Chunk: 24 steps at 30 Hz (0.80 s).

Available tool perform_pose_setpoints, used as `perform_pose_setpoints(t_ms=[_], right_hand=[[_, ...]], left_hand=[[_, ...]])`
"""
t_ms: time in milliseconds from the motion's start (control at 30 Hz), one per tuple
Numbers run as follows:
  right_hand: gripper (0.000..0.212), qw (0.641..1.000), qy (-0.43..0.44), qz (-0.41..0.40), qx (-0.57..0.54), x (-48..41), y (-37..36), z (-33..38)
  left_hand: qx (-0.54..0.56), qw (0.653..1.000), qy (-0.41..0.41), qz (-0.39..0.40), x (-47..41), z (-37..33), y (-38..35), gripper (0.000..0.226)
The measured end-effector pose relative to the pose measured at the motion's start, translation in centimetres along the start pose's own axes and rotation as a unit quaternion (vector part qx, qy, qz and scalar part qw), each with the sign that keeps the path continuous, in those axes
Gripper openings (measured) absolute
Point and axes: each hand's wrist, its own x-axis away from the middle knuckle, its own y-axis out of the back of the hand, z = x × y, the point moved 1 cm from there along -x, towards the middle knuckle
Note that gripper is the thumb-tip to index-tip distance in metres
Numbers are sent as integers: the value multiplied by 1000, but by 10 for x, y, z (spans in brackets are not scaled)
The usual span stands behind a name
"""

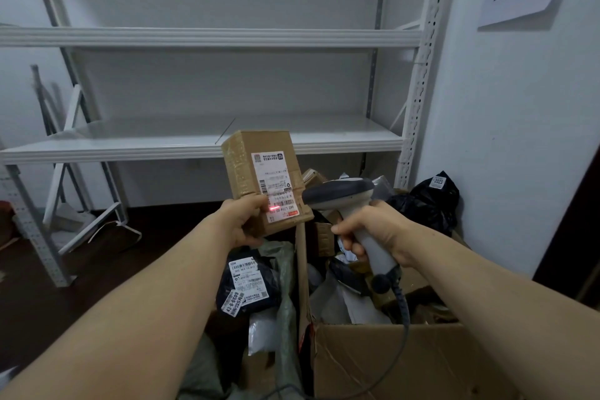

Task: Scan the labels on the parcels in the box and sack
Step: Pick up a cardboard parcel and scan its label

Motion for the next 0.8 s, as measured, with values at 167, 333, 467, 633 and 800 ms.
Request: perform_pose_setpoints(t_ms=[167, 333, 467, 633, 800], right_hand=[[10, 1000, 2, -6, -6, -2, -1, 2], [10, 1000, -1, -1, 3, -2, -4, 2], [16, 1000, -7, -2, 3, -4, -6, 0], [13, 1000, 13, 5, 2, -3, -8, 1], [12, 994, 70, -25, 85, -1, -9, 6]], left_hand=[[1, 1000, -1, 4, -1, 0, 1, 55], [-1, 1000, -3, 4, -2, 0, 2, 54], [0, 1000, -2, 3, 0, 1, 1, 38], [-8, 1000, 1, 13, 0, 2, 0, 39], [-16, 1000, 9, 11, -2, 0, 6, 59]])
